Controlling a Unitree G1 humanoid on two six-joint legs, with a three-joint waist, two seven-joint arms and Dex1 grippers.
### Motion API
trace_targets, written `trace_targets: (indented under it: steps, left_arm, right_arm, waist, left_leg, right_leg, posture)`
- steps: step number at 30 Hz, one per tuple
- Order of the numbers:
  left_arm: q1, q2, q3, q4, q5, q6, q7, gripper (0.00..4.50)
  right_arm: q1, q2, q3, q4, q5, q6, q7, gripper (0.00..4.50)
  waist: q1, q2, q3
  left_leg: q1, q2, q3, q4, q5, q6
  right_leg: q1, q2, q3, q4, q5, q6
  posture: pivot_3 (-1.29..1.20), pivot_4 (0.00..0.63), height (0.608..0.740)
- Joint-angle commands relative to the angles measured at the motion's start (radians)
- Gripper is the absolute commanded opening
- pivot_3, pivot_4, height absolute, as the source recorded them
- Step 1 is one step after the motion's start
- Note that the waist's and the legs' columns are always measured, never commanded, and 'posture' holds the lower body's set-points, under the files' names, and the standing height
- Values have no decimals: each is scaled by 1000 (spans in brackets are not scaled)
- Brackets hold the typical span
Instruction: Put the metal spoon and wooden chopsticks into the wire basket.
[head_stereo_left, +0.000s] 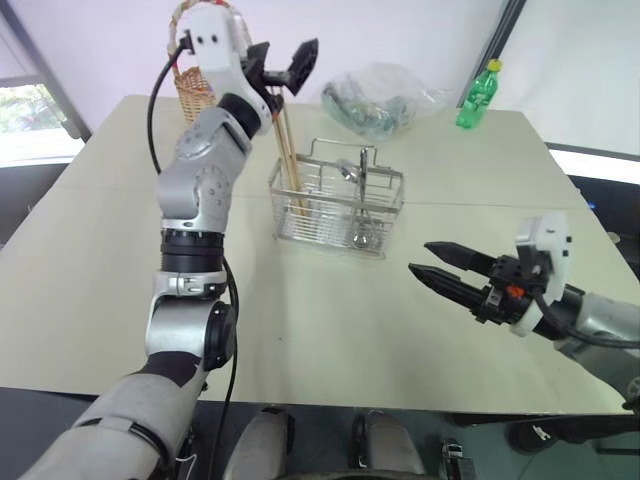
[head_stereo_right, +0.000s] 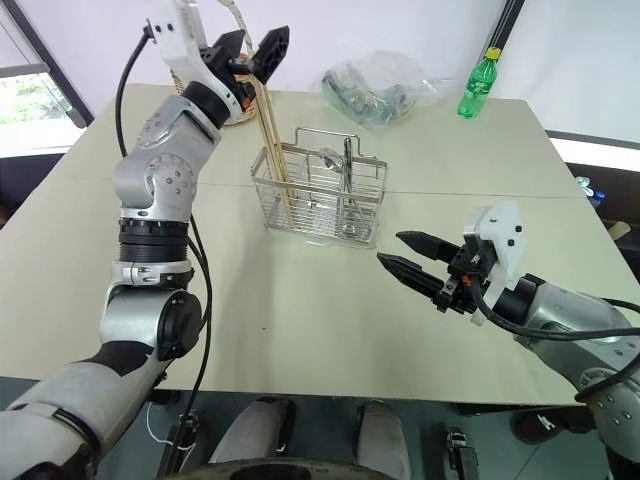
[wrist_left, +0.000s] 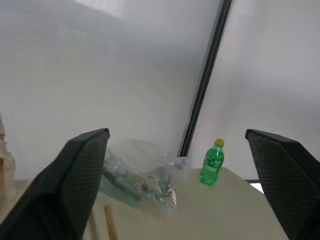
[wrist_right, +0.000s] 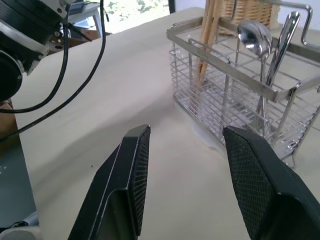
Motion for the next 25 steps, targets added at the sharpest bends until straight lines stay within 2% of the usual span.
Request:
trace_targets:
  steps: [1,8,12,15,18,25]
  left_arm:
    - [-31,109,26,-67,-28,35,-68,4474]
    - [43,470,-74,-100,4,55,-471,4474]
    - [264,747,-118,-215,30,-25,-805,4474]
    - [402,871,-83,-280,4,-25,-924,4474]
    - [463,916,-37,-308,-25,22,-933,4474]
    - [544,936,27,-391,-41,59,-903,4474]
  right_arm:
    - [-35,-30,-37,31,-22,-30,37,2374]
    - [-88,-79,-50,123,-77,-49,125,2374]
    - [-137,-110,-28,193,-131,-72,193,2374]
    - [-174,-128,-13,236,-167,-87,245,2374]
    - [-221,-143,4,277,-188,-94,286,2374]
    - [-291,-134,45,290,-209,-85,325,2374]
  waist:
    - [-5,1,0]
    - [-13,5,1]
    - [-27,8,1]
    - [-29,8,2]
    - [-24,9,3]
    - [-27,11,4]
  left_leg:
    - [0,0,0,0,0,0]
    - [1,3,0,-1,0,0]
    - [1,2,1,-2,0,0]
    - [-1,3,1,-2,0,0]
    - [-1,4,0,-1,0,0]
    - [-1,4,0,-2,-1,2]
  right_leg:
    - [0,0,0,0,0,0]
    - [-1,4,0,1,0,-1]
    - [-1,3,2,-1,-2,-4]
    - [-2,2,2,-2,-2,-7]
    - [-1,-1,1,-5,-3,-8]
    - [0,-1,0,-11,-3,-8]
  posture:
    - [0,150,661]
    - [0,150,661]
    - [0,150,661]
    - [0,150,661]
    - [0,150,661]
    - [0,150,661]
